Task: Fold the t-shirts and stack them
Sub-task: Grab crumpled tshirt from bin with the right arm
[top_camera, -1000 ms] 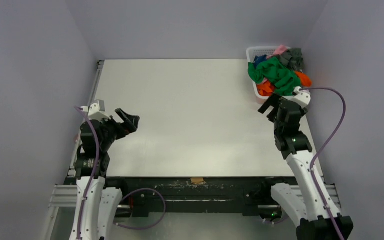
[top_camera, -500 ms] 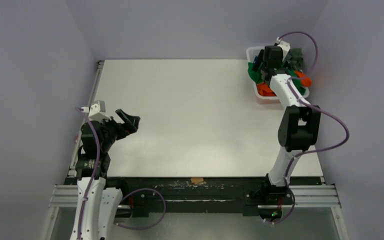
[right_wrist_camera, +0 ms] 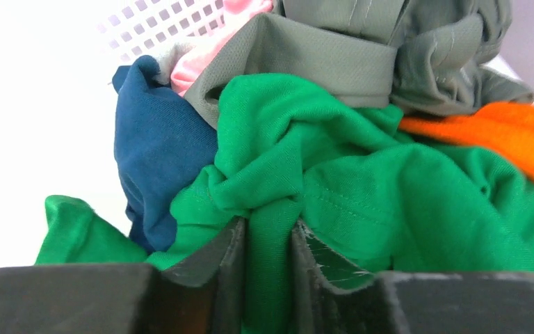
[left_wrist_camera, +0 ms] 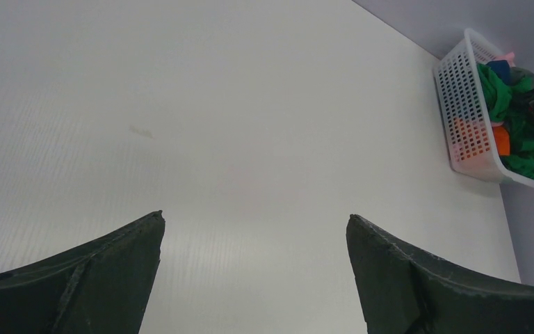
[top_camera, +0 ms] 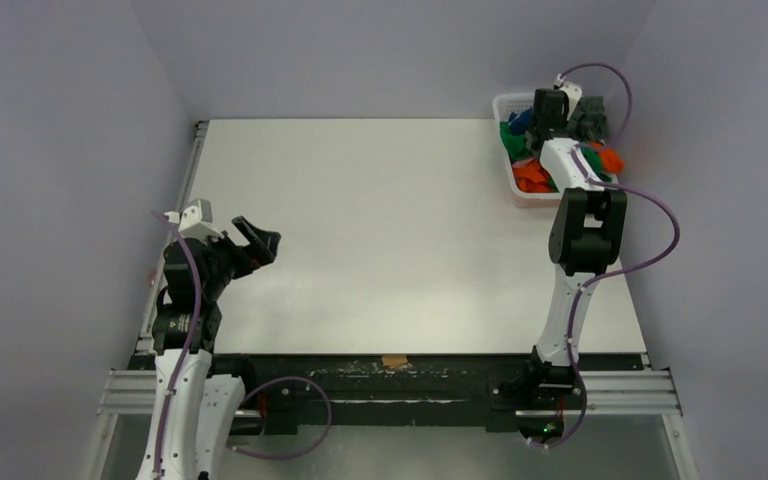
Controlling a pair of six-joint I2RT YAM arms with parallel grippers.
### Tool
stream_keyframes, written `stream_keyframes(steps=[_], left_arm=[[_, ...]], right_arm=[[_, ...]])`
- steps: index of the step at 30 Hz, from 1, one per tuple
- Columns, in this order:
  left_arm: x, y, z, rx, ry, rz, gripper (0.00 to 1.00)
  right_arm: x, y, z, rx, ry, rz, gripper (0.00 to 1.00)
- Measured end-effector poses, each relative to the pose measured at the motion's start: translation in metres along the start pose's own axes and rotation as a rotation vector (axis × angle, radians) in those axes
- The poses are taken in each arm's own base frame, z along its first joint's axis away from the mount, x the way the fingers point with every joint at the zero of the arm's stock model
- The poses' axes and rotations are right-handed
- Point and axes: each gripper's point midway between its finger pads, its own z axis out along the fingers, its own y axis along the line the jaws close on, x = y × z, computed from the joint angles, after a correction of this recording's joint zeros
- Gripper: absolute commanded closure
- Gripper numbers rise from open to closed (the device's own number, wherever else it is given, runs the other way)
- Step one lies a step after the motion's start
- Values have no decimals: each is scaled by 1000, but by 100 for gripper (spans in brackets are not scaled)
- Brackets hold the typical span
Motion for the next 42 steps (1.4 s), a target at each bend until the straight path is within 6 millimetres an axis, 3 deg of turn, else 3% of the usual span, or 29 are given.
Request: stream_keyframes(steps=[1, 2, 9, 13, 20, 23, 26, 29, 36, 39, 42], left_arm=[[0, 0, 0, 0, 0, 0, 0], [0, 0, 0, 0, 1, 0, 0], [0, 0, 0, 1, -2, 0, 0], [-1, -1, -2, 5, -8, 2, 0], [-3, -3, -4, 12, -19, 5, 0], [-3, -3, -4, 13, -20, 5, 0], [-3, -3, -4, 13, -20, 5, 0], [-3, -3, -4, 13, -19, 5, 0], [-2, -2, -4, 11, -17, 4, 0], [-1, -2, -2, 7, -10, 2, 0], [0, -1, -1, 8, -2, 1, 0]], right_arm=[[-1, -1, 0, 1, -4, -3, 97], [-3, -2, 1, 2, -9, -8, 100], [-28, -8, -13, 7, -46, -62, 100], [-73, -20, -53, 10, -126, -75, 100], [-183, -38, -157, -38, -371, -3, 100], [-203, -45, -182, -48, -431, 19, 100], [-205, -46, -184, -46, -438, 16, 100], [-191, -42, -163, -28, -397, -5, 100], [-116, -33, -93, 19, -188, -99, 100], [-101, -24, -91, -35, -122, -120, 100], [-122, 0, -112, -185, -143, -94, 100]])
